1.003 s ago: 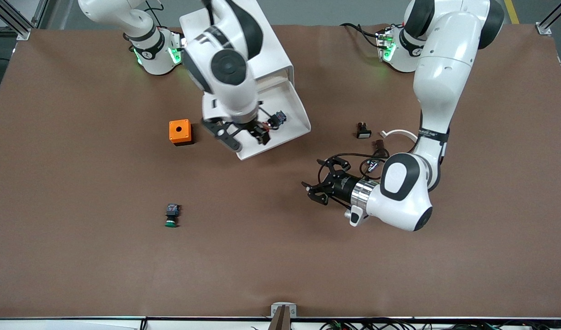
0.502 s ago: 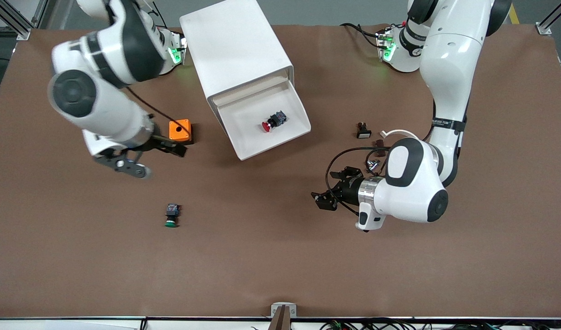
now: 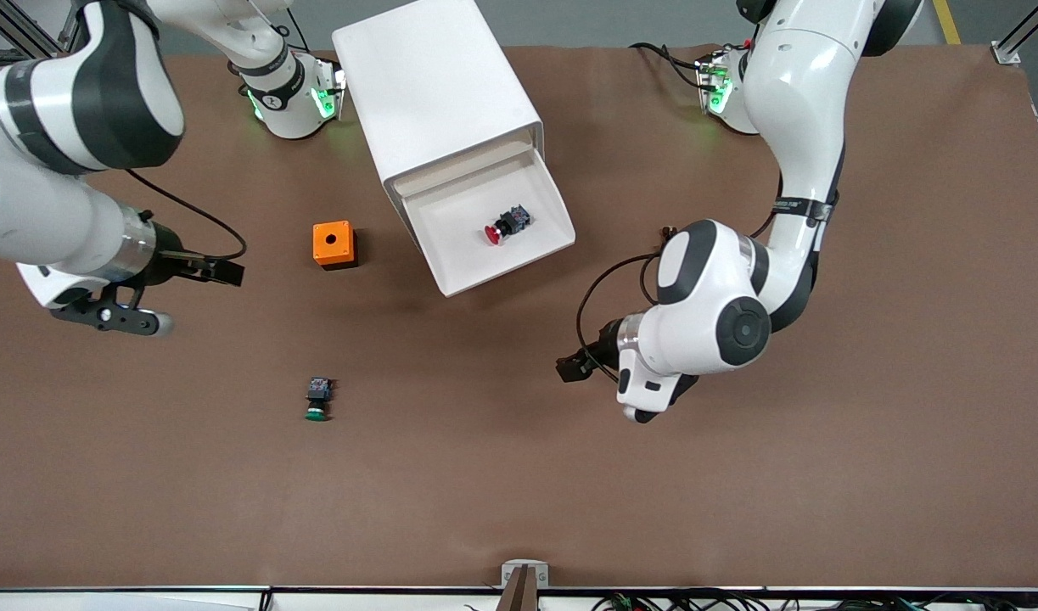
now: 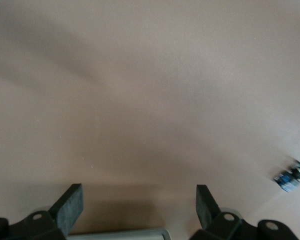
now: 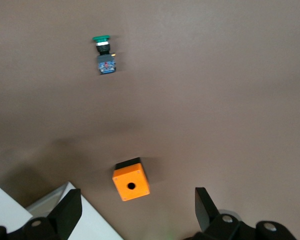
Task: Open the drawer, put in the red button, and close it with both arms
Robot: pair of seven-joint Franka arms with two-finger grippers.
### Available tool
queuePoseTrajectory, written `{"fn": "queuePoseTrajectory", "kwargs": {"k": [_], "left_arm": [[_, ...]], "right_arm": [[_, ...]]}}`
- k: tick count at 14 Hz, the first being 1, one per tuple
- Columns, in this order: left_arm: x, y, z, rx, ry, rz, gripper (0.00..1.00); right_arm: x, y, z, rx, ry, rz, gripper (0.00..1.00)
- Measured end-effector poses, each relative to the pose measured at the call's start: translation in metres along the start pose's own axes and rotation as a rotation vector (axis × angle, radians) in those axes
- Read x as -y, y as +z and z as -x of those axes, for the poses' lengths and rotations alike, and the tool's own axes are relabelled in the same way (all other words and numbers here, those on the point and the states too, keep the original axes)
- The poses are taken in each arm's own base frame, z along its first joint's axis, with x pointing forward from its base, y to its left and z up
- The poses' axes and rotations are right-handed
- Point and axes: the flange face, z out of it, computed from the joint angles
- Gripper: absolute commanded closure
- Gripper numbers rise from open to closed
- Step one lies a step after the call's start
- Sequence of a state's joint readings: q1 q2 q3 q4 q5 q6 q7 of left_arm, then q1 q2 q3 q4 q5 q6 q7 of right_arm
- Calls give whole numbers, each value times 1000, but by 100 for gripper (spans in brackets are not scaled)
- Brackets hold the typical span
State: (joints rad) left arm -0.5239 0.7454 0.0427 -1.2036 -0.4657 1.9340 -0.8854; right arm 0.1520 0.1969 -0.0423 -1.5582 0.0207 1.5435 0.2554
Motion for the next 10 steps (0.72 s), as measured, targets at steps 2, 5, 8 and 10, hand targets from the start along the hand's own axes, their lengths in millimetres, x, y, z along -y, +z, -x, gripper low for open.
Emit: {"fn": "queuePoseTrajectory", "kwargs": {"k": [2,5,8,10], "left_arm": [[-6,12,12,-73,14,-36,1],[-18,28,39,-147,15,-82,1],[-28,45,70,-200,11,-129,1],[-32,59,90,-235,25,-164,1]], "right_arm": [[-35,-4,-3,9,-36,-8,0],[-82,-13,-2,15,-55,-23,0],[-96,-17,-1,5,-55,-4,0],[-96,-21,-1,-6,-58,15,0]]}}
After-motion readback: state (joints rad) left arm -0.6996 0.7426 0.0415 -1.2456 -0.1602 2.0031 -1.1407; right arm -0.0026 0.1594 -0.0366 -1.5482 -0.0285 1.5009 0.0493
